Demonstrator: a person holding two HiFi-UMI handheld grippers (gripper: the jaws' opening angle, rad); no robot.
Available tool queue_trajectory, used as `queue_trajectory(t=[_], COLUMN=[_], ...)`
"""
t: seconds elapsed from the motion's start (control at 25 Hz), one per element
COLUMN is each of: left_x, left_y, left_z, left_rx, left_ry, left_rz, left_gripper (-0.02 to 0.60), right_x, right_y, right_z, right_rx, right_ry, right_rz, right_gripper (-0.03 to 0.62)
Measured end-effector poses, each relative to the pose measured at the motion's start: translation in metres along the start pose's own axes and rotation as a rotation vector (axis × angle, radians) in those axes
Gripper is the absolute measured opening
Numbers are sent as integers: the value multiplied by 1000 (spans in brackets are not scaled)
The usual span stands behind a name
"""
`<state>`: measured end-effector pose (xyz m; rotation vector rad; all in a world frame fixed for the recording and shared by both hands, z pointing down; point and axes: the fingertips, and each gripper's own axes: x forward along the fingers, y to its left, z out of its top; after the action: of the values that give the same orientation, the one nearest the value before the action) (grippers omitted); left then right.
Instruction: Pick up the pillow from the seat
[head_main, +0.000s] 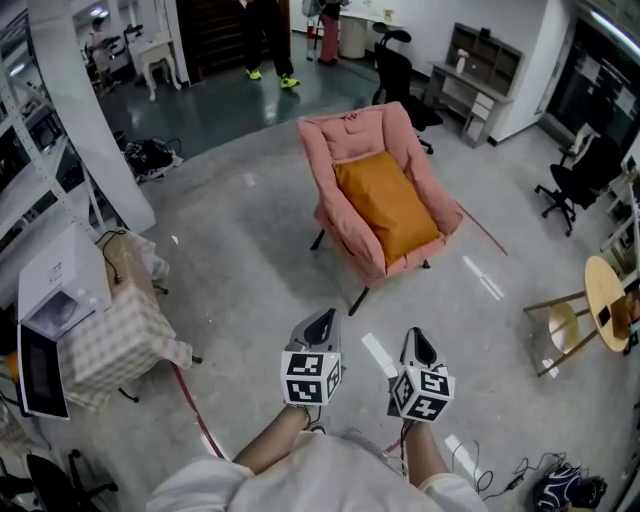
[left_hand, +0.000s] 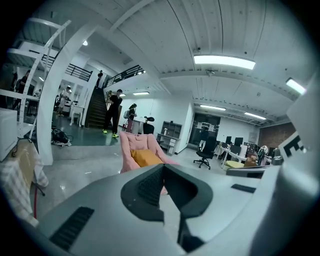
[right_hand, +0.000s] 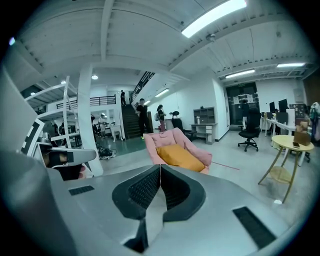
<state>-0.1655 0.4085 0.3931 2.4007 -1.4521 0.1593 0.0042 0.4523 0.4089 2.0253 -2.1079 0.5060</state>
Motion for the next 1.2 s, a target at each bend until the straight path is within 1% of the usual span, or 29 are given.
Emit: queue_trajectory(t=[0.2, 0.4, 0.56, 0.8, 1.2], left_x=[10, 37, 69, 130, 230], left_y=[12, 18, 27, 41, 46], left_z=[-17, -22, -11, 11, 32], left_rx=[-11, -2, 7, -8, -8], left_ry=[49, 76, 71, 65, 96], left_rz=[1, -4, 4, 26, 45], left_gripper=[8, 8, 8, 8, 8], right_x=[10, 37, 70, 129, 220], right_y=[-10, -25, -38, -57, -105], right_z=[-14, -18, -6, 22, 57], right_rx=[28, 46, 46, 19, 3], right_ry=[36, 57, 57, 74, 121], right_rz=[-31, -50, -54, -45, -27], right_gripper=[29, 29, 29, 29, 29])
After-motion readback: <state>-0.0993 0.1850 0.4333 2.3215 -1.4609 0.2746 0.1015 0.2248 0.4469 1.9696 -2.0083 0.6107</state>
